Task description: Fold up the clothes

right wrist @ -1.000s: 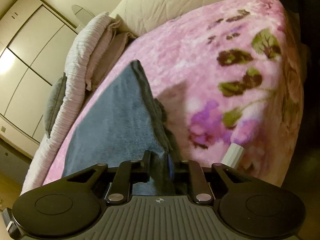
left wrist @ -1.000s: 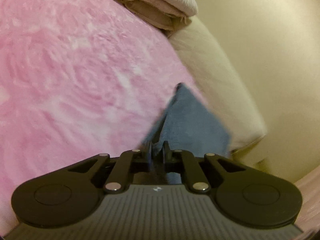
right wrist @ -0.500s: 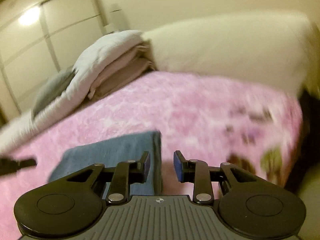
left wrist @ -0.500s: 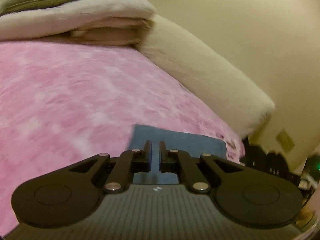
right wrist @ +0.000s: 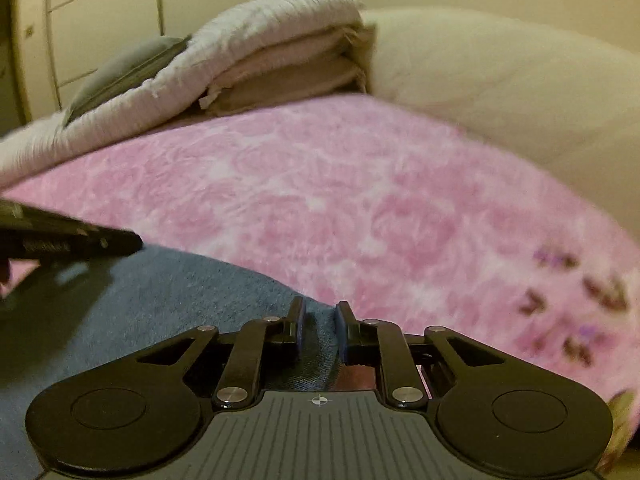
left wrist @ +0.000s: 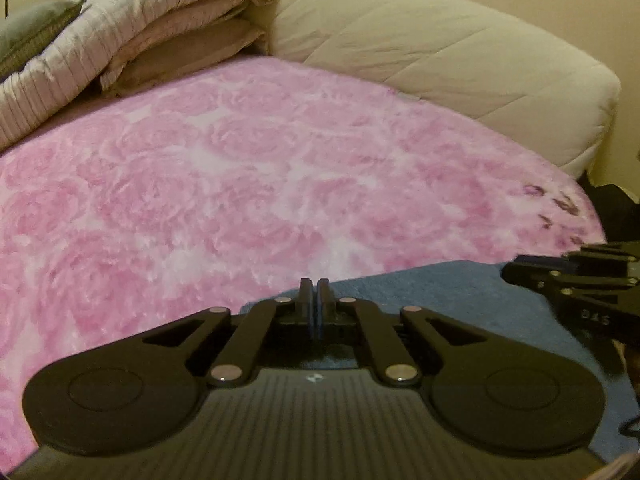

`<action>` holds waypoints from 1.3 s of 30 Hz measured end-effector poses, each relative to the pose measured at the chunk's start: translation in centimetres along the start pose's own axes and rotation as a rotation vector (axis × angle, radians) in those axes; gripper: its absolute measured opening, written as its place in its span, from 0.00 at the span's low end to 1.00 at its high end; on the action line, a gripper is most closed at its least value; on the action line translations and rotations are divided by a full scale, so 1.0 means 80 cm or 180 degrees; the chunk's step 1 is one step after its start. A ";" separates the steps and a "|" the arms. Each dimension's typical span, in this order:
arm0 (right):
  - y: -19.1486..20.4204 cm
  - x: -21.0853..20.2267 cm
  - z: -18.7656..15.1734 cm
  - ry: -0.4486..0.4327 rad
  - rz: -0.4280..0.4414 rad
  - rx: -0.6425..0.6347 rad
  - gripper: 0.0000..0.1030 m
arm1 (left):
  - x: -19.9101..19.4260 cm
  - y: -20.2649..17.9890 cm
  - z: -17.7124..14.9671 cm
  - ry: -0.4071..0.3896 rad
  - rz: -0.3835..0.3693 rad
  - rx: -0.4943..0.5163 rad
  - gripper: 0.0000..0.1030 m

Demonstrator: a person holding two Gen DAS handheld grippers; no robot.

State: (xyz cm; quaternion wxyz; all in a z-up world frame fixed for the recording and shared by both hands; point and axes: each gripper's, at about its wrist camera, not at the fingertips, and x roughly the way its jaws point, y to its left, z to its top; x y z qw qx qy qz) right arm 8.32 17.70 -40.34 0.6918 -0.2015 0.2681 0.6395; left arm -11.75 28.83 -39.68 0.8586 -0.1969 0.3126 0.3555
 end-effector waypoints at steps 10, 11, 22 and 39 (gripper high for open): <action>-0.048 -0.052 0.030 -0.0020 0.0312 0.1035 0.17 | -0.076 0.002 0.006 -0.0211 -0.0100 -0.0224 0.01; -0.046 -0.075 0.029 -0.0146 0.0308 0.1049 0.17 | -0.094 0.002 0.004 -0.0253 -0.0109 -0.0233 0.01; 0.063 -0.138 -0.032 -0.0108 -0.0134 0.0207 0.17 | -0.115 -0.042 -0.053 0.0050 -0.0188 -0.0178 0.03; 0.082 -0.220 -0.080 -0.0168 -0.0084 0.0430 0.17 | -0.213 -0.042 -0.121 -0.0050 0.0071 -0.0349 0.04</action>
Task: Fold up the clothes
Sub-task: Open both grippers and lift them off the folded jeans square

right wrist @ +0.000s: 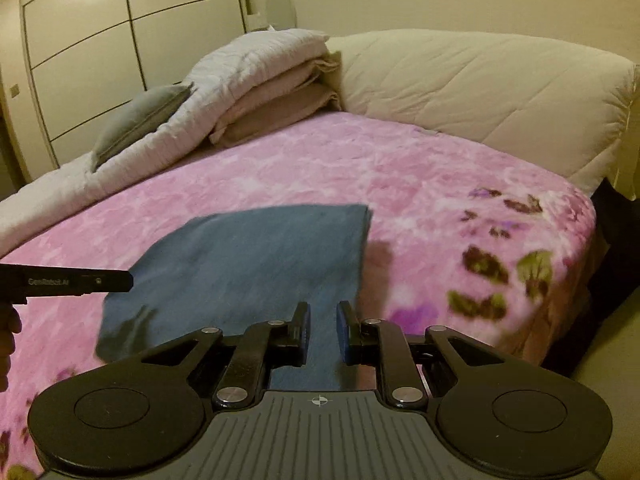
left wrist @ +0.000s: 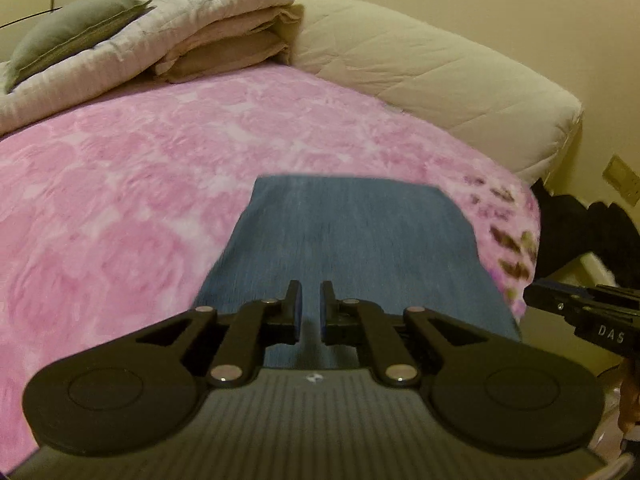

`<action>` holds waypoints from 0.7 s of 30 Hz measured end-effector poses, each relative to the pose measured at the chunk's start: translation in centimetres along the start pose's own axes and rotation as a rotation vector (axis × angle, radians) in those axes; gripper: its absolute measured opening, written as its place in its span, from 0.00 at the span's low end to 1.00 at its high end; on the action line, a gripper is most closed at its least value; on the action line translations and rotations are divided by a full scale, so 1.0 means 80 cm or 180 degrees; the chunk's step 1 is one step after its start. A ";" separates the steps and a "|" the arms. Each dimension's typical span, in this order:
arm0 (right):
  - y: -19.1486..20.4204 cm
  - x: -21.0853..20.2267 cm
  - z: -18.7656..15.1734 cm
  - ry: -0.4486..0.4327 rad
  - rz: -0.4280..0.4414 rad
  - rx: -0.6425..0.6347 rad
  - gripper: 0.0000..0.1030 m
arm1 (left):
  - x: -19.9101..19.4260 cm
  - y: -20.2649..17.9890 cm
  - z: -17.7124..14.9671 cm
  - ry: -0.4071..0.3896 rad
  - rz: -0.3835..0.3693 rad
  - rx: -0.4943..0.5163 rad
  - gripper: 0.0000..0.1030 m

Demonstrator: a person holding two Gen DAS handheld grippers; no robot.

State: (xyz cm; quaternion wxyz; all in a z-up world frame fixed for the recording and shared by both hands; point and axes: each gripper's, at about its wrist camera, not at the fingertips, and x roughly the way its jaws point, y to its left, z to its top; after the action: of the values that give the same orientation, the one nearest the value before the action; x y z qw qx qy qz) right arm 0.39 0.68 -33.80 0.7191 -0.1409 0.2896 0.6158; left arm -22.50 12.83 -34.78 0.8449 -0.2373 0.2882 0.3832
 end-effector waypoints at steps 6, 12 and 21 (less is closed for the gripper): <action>0.025 0.041 -0.040 0.0379 -0.0201 -0.0303 0.17 | 0.016 0.006 -0.036 0.0180 0.0132 -0.0186 0.04; 0.024 -0.004 -0.034 0.0171 -0.0136 -0.0159 0.17 | 0.008 0.009 -0.052 0.0116 0.0217 -0.0204 0.05; 0.031 0.006 -0.043 0.0541 -0.0261 -0.0069 0.20 | -0.034 -0.015 -0.052 0.0174 0.0397 -0.0154 0.12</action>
State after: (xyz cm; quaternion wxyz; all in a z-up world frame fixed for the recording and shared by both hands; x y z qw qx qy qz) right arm -2.83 -0.35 -36.40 0.7149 -0.2121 0.3369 0.5748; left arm -24.31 8.20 -35.74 0.8052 -0.2497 0.3160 0.4353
